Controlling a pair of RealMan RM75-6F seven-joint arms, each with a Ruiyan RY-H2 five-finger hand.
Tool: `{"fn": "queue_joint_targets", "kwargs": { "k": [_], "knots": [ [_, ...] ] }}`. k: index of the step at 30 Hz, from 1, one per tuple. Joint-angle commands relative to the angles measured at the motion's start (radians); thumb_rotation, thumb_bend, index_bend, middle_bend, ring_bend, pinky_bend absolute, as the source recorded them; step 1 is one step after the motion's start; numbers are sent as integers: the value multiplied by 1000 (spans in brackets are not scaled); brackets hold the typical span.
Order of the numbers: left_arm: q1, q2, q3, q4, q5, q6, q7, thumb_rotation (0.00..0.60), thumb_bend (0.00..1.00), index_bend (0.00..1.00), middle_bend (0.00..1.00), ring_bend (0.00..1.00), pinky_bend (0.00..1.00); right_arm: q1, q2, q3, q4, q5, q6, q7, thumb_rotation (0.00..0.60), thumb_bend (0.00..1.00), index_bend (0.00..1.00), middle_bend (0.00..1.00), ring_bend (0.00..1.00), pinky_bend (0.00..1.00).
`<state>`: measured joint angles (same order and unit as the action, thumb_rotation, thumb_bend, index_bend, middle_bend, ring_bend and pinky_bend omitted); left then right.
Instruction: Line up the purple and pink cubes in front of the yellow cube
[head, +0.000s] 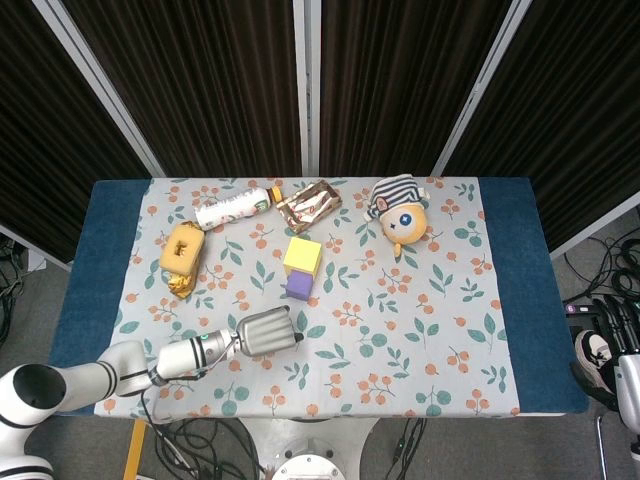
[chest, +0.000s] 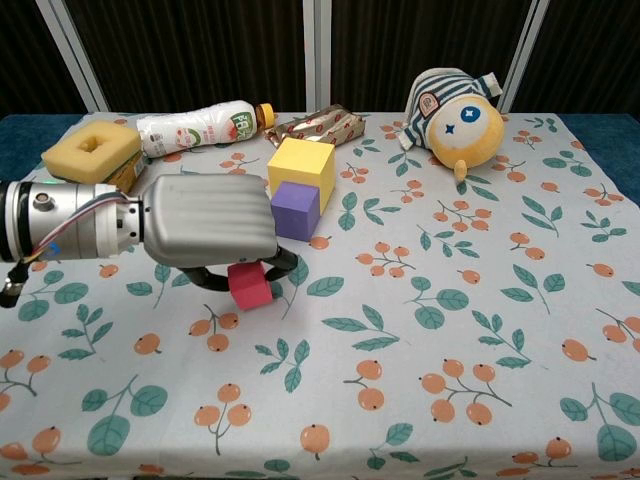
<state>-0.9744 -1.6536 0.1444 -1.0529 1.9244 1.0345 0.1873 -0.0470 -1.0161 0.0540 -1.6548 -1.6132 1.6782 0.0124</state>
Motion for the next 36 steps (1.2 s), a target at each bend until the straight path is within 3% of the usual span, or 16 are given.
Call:
{"fn": "queue_joint_targets", "kwargs": {
  "k": [1,13,36],
  "knots": [
    [-37,-14,-10,61,33,29,-27,600,262,542,838,841,715,-1,0,0,0,1,1,1,600,138,0,50,1,122],
    [-104,-102,-18,234,29,5,-104,600,261,528,813,820,712,-8,1,0,2,8,5,2,600,139,0,51,1,122],
    [-134,-159,-14,313,-33,-51,-103,600,245,503,797,803,704,-16,2,1,7,16,9,9,600,139,0,51,1,122]
  ]
}}
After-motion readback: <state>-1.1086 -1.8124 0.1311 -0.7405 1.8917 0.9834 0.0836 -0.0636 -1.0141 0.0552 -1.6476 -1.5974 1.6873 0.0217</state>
